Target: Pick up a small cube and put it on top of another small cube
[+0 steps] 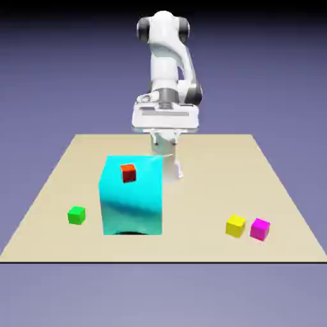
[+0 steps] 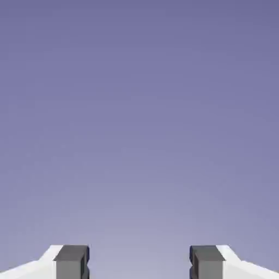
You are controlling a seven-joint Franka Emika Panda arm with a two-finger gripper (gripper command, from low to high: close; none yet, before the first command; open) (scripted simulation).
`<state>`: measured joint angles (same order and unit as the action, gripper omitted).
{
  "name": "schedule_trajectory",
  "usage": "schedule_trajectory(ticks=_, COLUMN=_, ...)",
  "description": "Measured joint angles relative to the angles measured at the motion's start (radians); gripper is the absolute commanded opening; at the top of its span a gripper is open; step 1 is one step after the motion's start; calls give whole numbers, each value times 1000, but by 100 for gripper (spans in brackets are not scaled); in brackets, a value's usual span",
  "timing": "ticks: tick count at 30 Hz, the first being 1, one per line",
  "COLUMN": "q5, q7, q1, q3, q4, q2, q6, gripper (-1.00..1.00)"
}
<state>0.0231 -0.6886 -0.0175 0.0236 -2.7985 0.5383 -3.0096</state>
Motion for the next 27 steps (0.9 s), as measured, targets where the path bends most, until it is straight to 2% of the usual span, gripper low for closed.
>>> schedule_trajectory(ticks=3, q5=57, q7=130, q1=-13, q3=59, q4=30, q2=-79, q6=68, gripper=0)
schedule_trajectory(ticks=20, q5=171, q7=870, q1=110, q3=450, q4=490, q2=-499, q6=478, gripper=0)
schedule_trajectory(ticks=27, q5=306, q7=1174, q1=69, q3=586, q4=555, q2=-683, q6=637, gripper=0)
